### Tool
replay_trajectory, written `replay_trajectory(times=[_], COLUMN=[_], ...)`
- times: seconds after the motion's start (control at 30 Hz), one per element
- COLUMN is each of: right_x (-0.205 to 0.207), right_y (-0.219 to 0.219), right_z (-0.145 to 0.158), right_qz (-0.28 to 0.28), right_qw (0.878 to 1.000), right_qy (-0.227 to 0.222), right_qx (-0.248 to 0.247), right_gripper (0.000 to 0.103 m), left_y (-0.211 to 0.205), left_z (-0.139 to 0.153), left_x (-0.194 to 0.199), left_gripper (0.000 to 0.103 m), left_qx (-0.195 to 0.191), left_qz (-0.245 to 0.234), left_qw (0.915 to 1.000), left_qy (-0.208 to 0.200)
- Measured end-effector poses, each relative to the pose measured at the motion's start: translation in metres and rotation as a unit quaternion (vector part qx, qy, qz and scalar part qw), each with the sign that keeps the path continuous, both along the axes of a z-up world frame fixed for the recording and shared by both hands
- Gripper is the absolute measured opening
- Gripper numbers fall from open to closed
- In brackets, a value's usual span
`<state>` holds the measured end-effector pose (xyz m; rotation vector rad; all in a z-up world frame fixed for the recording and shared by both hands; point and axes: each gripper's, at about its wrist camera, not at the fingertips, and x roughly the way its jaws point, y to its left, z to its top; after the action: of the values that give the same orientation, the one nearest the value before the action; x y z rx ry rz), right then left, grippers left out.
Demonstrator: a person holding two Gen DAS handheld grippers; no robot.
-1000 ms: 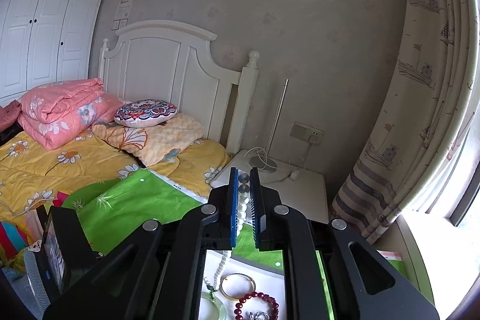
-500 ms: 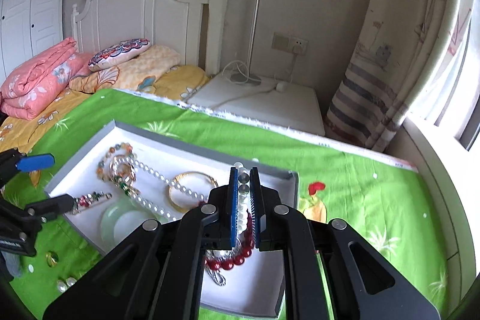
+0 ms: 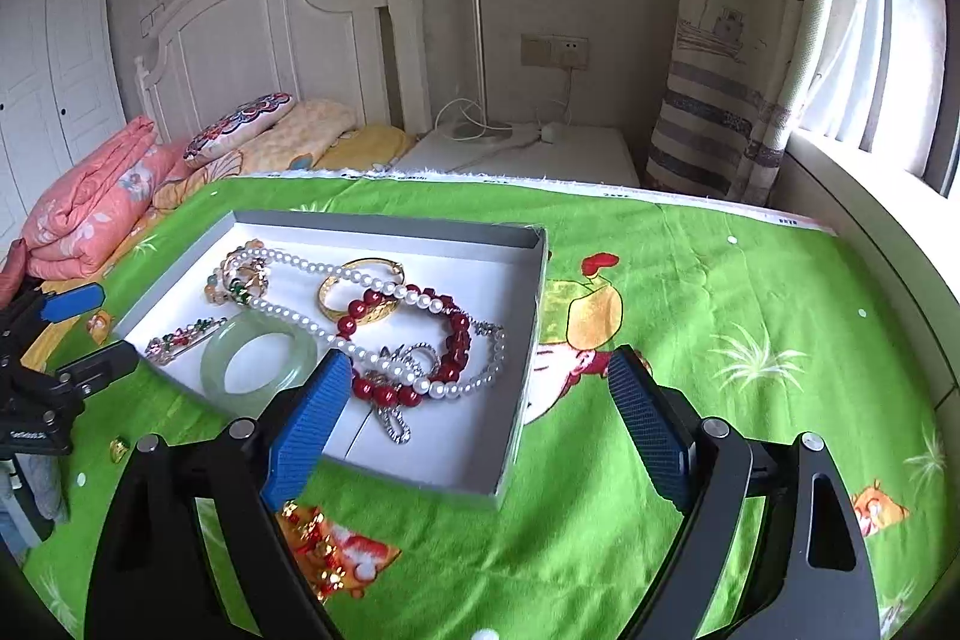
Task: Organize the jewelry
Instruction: 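Move both tools back toward the red string bracelet and gold ring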
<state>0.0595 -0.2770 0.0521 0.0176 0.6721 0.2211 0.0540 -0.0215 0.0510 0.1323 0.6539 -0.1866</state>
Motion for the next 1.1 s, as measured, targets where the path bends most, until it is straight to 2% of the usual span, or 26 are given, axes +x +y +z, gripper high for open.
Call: replay_trajectory(times=[0.13, 0.37, 0.6, 0.7, 0.87, 1.1], right_x=[-0.029, -0.077, -0.095, -0.097, -0.095, -0.093], right_y=[-0.002, 0.005, 0.012, 0.014, 0.024, 0.038], right_z=[0.003, -0.004, -0.008, -0.009, -0.013, -0.021], right_qz=[0.01, 0.029, 0.046, 0.053, 0.07, 0.089], right_qw=[1.0, 0.999, 0.998, 0.997, 0.997, 0.995], right_qy=[0.004, 0.005, 0.007, 0.013, 0.029, 0.048], right_qx=[0.026, 0.043, 0.048, 0.048, 0.032, -0.001], right_gripper=[0.084, 0.086, 0.086, 0.086, 0.086, 0.086], left_y=[0.0, 0.01, 0.018, 0.018, 0.029, 0.034], left_z=[0.005, 0.006, -0.01, -0.022, -0.029, -0.028], left_x=[-0.015, -0.06, -0.093, -0.09, -0.081, -0.081], left_gripper=[0.1, 0.1, 0.1, 0.1, 0.1, 0.1], left_qx=[0.006, -0.026, -0.059, -0.061, -0.1, -0.118], left_qz=[0.011, 0.025, 0.018, 0.018, 0.017, 0.014], left_qw=[0.9999, 0.9992, 0.9974, 0.995, 0.99, 0.9886], left_qy=[-0.001, 0.016, 0.038, 0.077, 0.098, 0.094])
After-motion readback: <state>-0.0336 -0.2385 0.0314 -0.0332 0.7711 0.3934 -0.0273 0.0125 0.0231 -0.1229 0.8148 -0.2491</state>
